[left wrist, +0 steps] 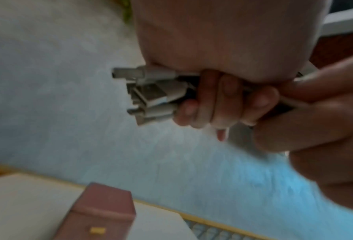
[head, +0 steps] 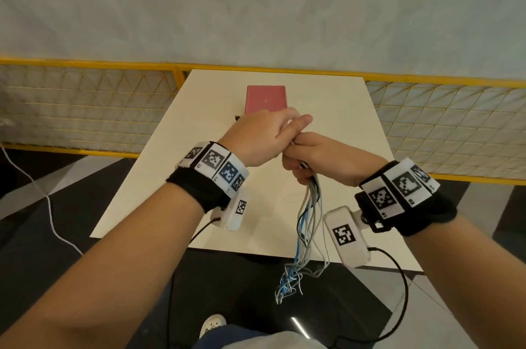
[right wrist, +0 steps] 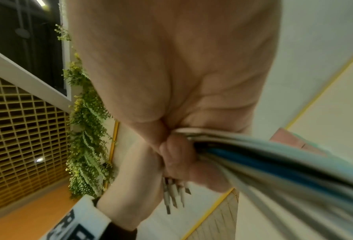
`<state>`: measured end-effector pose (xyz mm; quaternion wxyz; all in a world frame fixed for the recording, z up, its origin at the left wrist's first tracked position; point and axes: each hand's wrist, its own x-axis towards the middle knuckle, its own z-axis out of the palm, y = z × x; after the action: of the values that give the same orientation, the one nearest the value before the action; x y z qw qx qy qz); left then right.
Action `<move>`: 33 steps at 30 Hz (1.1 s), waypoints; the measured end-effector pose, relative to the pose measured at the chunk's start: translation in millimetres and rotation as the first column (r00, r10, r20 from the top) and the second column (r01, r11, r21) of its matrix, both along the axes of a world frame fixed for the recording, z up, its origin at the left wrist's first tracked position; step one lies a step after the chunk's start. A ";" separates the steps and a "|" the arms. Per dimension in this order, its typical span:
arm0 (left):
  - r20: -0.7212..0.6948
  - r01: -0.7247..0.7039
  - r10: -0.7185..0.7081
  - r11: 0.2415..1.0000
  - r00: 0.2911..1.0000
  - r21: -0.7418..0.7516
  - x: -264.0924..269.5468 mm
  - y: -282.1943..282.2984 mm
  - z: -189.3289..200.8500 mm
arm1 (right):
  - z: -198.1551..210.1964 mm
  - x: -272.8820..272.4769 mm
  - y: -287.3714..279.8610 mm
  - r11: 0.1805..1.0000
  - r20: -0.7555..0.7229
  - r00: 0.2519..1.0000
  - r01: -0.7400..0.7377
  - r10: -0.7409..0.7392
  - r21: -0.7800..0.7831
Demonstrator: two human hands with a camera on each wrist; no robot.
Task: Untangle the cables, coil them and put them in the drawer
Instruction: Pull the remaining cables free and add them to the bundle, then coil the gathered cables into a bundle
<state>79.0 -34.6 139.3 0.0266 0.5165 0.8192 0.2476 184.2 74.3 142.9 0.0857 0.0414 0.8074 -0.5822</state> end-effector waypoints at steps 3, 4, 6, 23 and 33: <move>0.071 -0.087 0.078 0.987 0.994 0.133 -3.2 3.1 -0.9 | -5.1 3.8 -0.6 0.999 -0.090 0.995 -0.032 0.033 0.011; 0.112 -0.137 0.117 0.972 0.987 0.193 -5.2 3.0 -0.5 | -9.2 4.5 0.3 0.999 -0.112 0.993 -0.047 0.048 0.009; 0.212 -0.249 0.186 0.913 0.959 0.323 -11.0 1.4 6.1 | -22.0 6.4 3.2 0.998 -0.116 0.992 -0.059 0.058 0.001; -0.101 -0.236 0.251 0.962 0.963 0.138 -25.6 -34.6 0.7 | -67.2 9.7 -2.8 0.879 -0.158 0.985 0.135 -0.068 0.458; 0.288 -0.277 0.198 0.923 0.937 0.267 -5.4 -17.1 -31.7 | -45.1 8.8 1.1 0.997 -0.027 1.000 0.009 -0.011 -0.077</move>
<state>73.6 -51.7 107.6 0.0217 0.3741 0.8181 0.4361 193.0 75.4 97.8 0.0732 0.0340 0.7852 -0.6139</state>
